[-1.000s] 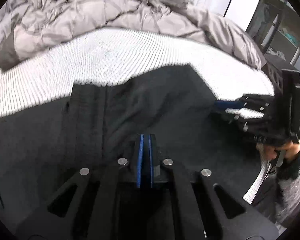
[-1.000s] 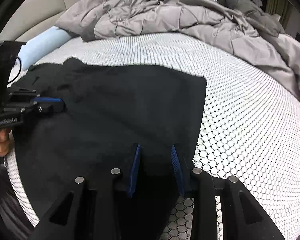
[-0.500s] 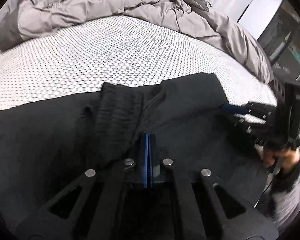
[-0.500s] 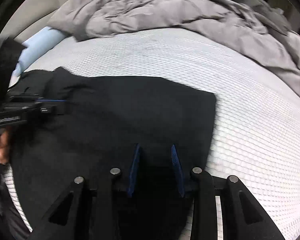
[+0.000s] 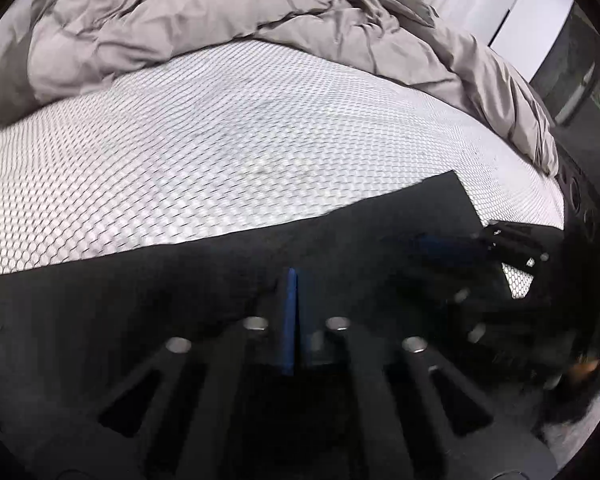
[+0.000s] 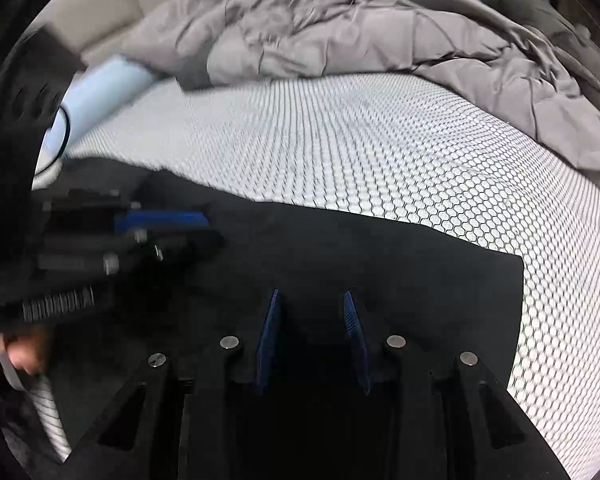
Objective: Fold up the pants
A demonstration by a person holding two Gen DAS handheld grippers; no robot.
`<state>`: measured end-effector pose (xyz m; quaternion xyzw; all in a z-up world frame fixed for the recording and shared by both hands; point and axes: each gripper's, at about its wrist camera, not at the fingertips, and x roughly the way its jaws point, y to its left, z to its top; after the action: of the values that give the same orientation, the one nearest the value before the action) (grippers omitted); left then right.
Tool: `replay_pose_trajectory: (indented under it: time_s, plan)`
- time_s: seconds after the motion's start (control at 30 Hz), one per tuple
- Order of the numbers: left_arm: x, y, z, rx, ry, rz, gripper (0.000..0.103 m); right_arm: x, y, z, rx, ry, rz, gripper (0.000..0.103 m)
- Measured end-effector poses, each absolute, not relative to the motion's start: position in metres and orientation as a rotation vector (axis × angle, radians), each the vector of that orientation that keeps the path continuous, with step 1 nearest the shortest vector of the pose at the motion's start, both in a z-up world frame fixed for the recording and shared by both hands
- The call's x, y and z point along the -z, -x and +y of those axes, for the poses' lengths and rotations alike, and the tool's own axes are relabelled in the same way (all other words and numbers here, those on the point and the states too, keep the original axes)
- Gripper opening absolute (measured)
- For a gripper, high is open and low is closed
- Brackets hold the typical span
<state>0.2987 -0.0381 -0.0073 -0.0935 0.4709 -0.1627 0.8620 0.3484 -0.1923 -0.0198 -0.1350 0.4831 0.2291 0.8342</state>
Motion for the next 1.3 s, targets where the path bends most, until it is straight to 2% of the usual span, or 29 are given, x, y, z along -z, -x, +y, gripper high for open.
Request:
replay_pose_trajectory:
  time_s: [0.13,0.27,0.33,0.4,0.47,0.57,0.63,0.83,0.93,1.0,1.17,1.23,1.27,1.3]
  plan:
    - [0.004,-0.285,-0.02,0.395,0.236,0.959,0.001,0.016,-0.352,-0.232,-0.355,0.298,1.023,0.034]
    - [-0.015,-0.255,-0.018,0.338,0.13,0.934,0.002,0.003,-0.339,-0.252,-0.281,0.283,0.998,0.034]
    - [-0.026,-0.229,-0.026,0.352,0.074,0.901,0.012,-0.008,-0.32,-0.245,-0.295,0.322,0.975,0.035]
    - [-0.031,-0.204,-0.036,0.401,0.06,0.872,0.038,-0.018,-0.297,-0.238,-0.355,0.319,0.947,0.036]
    - [-0.027,-0.183,-0.053,0.452,0.015,0.882,0.045,-0.021,-0.272,-0.225,-0.457,0.279,0.935,0.04]
    - [-0.01,-0.174,-0.071,0.468,-0.075,0.93,0.045,-0.007,-0.246,-0.201,-0.596,0.289,0.963,0.04]
    - [-0.001,-0.169,-0.062,0.459,-0.081,0.944,0.048,0.012,-0.236,-0.194,-0.58,0.403,0.979,0.04]
    - [-0.008,-0.136,-0.007,0.477,0.016,0.913,0.05,0.004,-0.22,-0.253,-0.449,0.393,0.951,0.042]
    - [-0.013,-0.131,0.019,0.419,0.074,0.88,0.05,-0.01,-0.223,-0.293,-0.468,0.204,0.968,0.044]
    - [-0.011,-0.137,0.038,0.357,0.156,0.874,0.05,-0.014,-0.235,-0.324,-0.462,-0.003,0.988,0.053]
    - [0.013,-0.168,0.063,0.241,0.286,0.958,0.05,0.015,-0.272,-0.357,-0.506,-0.353,1.089,0.054]
    - [0.014,-0.169,0.064,0.238,0.278,0.949,0.05,0.031,-0.28,-0.357,-0.558,-0.469,1.097,0.051]
    - [0.014,-0.168,0.063,0.235,0.264,0.947,0.05,0.037,-0.283,-0.353,-0.584,-0.502,1.098,0.04]
    - [0.014,-0.166,0.061,0.237,0.258,0.945,0.05,0.04,-0.286,-0.35,-0.59,-0.508,1.101,0.022]
